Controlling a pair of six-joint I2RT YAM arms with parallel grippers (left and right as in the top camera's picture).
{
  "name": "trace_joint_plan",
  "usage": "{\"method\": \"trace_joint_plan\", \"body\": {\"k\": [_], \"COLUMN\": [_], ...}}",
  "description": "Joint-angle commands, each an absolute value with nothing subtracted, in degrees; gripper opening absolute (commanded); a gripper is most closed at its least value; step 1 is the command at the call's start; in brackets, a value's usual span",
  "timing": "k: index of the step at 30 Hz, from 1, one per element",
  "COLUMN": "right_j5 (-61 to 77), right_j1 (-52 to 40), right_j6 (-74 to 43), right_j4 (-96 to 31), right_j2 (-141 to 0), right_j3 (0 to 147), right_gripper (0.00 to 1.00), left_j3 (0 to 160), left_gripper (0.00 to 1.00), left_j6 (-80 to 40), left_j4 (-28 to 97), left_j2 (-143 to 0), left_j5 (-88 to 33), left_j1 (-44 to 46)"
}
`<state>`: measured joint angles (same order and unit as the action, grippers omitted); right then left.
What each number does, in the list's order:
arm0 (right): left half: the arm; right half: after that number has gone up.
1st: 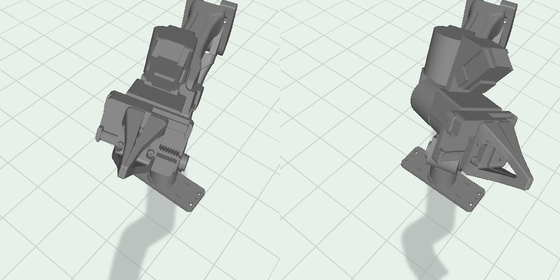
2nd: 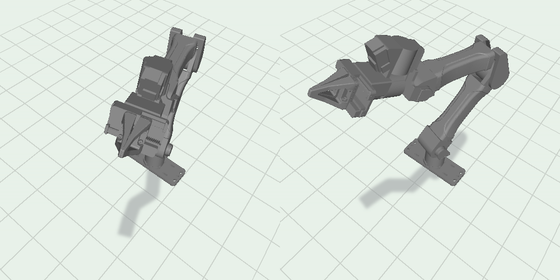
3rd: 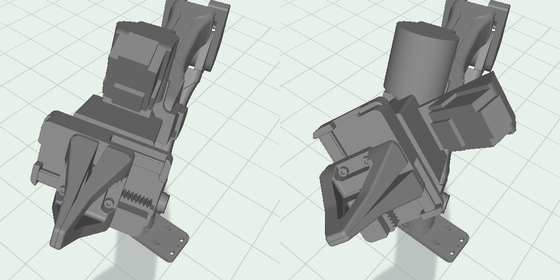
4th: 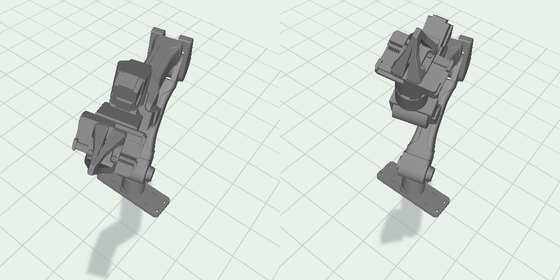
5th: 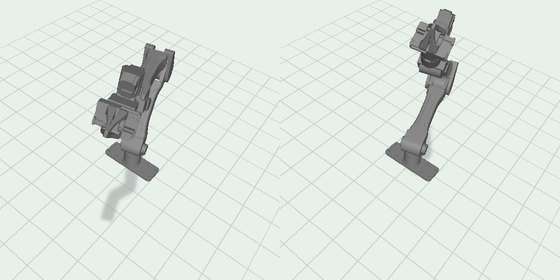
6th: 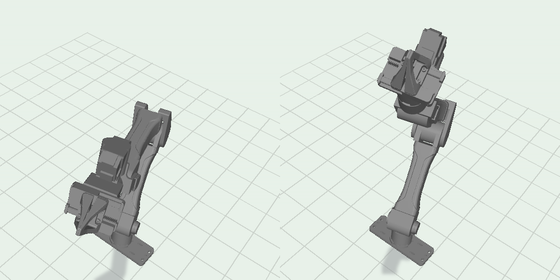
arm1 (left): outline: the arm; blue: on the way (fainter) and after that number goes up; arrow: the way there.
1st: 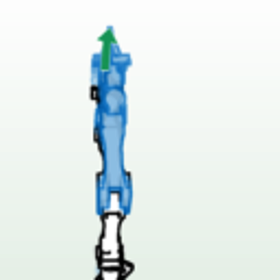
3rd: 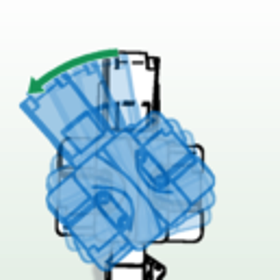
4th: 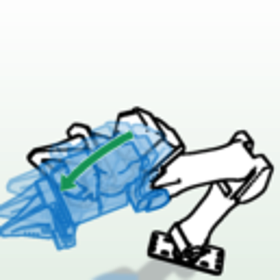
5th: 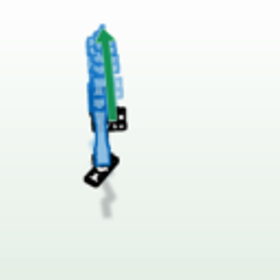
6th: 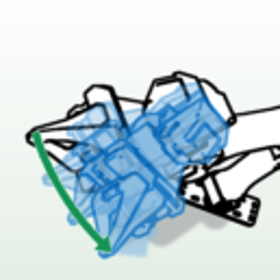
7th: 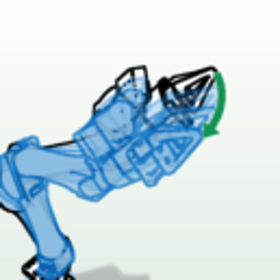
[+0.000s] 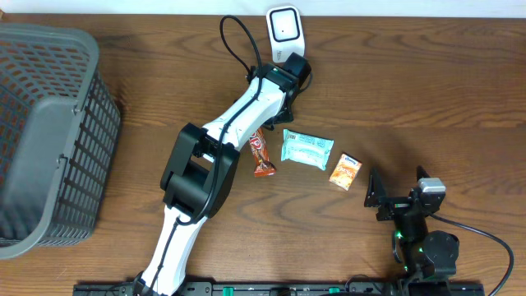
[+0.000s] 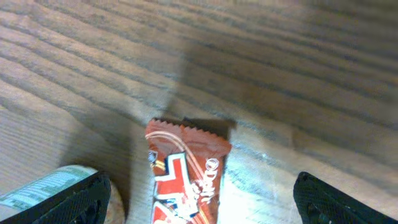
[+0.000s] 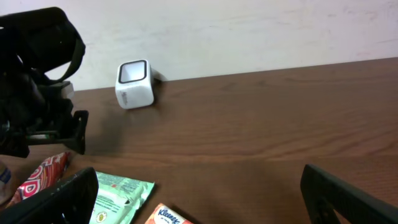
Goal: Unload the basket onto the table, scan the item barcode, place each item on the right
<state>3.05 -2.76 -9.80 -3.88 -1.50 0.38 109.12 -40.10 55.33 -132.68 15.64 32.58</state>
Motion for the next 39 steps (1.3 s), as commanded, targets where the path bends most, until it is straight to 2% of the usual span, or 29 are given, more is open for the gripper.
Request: {"method": "trace_joint_plan", "body": {"k": [1,16,22,25,29,39], "right_j5": [3.33,3.33,3.33,3.33,3.33,3.33], "right_j1": [-3.09,-3.09,-3.09,-3.09,-3.09,-3.09], "right_j6": [-8.93,-8.93,-8.93,-8.93,-8.93,-8.93], "right_j4": [-4.08,-4.08,-4.08,-4.08,-4.08,-4.08], "right_j2": [-1.5,-1.5,-1.5,-1.5,-1.5,-1.5], "right_j3": [0.32,0.32,0.32,0.32,0.32,0.32], "right_gripper": [0.99,0.99,0.99,0.99,0.99,0.99], "left_j3": [109.73,109.73,109.73,109.73,109.73,109.89], "left_gripper": [0.94,0.88,0.52,0.38,0.08,0.07], "left_j6": [-42.98,-44.71,-44.71,-44.71,-44.69,-40.77], "left_j4": [54.81,53.6,54.24,55.33,56.9,57.78], "left_j2": [-133.01,-138.26,-138.23,-138.23,-138.21,-130.69], "left_j5": [17.02,15.7,15.75,15.75,16.16,16.12], "left_j1": [32.71,32.95,32.58,32.4,32.32,32.32]}}
